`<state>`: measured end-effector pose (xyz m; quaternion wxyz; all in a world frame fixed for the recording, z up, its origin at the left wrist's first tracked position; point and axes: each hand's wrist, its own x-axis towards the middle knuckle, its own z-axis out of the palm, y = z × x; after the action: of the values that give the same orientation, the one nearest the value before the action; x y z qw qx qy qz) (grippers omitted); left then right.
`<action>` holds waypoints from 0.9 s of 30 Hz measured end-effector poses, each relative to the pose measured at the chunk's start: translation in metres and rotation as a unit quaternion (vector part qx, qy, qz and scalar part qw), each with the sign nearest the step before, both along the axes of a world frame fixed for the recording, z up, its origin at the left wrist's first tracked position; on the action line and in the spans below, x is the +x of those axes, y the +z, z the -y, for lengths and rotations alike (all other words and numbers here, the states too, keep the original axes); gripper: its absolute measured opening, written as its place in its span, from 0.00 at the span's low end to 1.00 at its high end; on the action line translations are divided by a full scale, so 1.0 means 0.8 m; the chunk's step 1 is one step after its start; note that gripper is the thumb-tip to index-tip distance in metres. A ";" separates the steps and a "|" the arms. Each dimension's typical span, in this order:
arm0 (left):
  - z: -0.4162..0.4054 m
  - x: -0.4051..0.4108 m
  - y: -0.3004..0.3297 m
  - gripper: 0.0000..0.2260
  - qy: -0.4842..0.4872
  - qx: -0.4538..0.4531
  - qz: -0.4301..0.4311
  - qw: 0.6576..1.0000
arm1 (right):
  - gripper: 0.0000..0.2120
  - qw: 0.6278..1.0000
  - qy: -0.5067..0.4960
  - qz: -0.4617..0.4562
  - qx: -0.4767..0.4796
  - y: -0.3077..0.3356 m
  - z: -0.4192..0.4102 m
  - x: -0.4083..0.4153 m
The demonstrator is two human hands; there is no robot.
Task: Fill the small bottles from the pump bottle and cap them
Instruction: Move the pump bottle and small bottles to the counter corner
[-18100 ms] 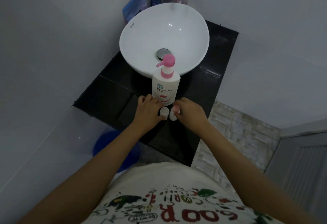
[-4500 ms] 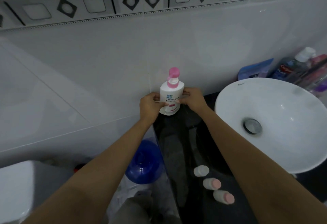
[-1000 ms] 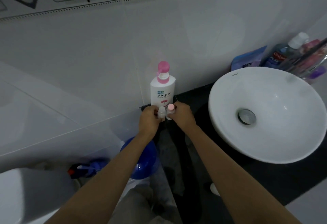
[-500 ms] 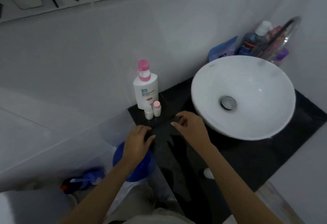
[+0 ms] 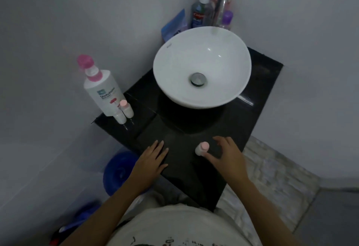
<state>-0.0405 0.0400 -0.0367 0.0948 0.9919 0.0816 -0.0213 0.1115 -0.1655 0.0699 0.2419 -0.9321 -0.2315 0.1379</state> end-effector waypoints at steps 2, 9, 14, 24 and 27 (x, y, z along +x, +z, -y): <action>0.003 0.001 -0.001 0.25 -0.010 -0.001 -0.014 1.000 | 0.31 0.999 -0.020 -0.036 -0.026 -0.008 0.005 -0.005; 0.015 0.002 -0.002 0.24 -0.036 -0.011 -0.041 0.998 | 0.14 0.994 -0.045 -0.094 -0.014 -0.033 0.007 -0.011; 0.022 -0.001 -0.002 0.25 -0.050 -0.007 -0.049 0.997 | 0.13 0.996 -0.025 -0.085 0.012 -0.026 -0.009 -0.012; 0.015 -0.002 -0.009 0.23 -0.058 0.026 -0.002 0.998 | 0.13 0.980 0.145 -0.100 0.096 0.007 -0.181 0.033; 0.008 -0.002 -0.007 0.24 -0.041 0.013 -0.010 0.999 | 0.13 0.975 0.173 -0.107 0.087 0.014 -0.237 0.040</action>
<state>-0.0423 0.0334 -0.0421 0.0802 0.9953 0.0424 -0.0343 0.1436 0.0238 0.0809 0.3174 -0.8334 -0.3732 0.2558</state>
